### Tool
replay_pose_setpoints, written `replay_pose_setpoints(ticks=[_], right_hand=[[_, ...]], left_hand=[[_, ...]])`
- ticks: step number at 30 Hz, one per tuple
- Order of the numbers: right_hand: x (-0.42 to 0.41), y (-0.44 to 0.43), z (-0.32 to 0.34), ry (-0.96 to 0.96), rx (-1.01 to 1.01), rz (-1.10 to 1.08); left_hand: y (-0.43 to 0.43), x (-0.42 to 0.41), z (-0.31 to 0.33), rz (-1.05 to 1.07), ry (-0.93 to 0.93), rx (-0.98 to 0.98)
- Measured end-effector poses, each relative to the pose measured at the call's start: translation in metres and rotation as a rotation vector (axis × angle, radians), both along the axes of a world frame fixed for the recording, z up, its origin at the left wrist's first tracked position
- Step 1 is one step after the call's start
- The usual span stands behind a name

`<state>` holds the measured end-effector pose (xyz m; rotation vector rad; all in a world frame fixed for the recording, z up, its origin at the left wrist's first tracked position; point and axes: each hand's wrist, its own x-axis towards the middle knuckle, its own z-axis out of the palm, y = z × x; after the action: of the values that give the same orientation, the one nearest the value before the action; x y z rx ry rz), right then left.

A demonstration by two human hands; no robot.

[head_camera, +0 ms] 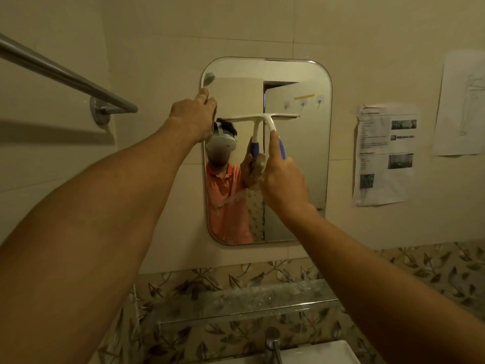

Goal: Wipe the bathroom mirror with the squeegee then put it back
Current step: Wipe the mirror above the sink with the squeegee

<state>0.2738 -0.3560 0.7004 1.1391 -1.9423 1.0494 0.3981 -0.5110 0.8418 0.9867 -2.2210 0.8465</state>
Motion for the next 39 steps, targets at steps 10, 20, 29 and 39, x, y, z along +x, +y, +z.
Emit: replay_pose_setpoints(ticks=[10,20,29,39], right_hand=[[0.022,0.019,-0.082,-0.099,0.081,0.013],[0.03,0.039,-0.138,-0.168,0.122,0.042],[0.04,0.027,-0.096,0.017,0.133,0.153],[0.063,-0.003,-0.05,0.098,0.287,0.132]], left_hand=[[0.002,-0.002,-0.004,0.031,-0.033,-0.01],[0.005,-0.005,-0.005,0.029,-0.002,0.005],[0.009,-0.006,-0.001,0.044,-0.031,0.034],[0.012,-0.006,0.001,0.078,-0.072,0.045]])
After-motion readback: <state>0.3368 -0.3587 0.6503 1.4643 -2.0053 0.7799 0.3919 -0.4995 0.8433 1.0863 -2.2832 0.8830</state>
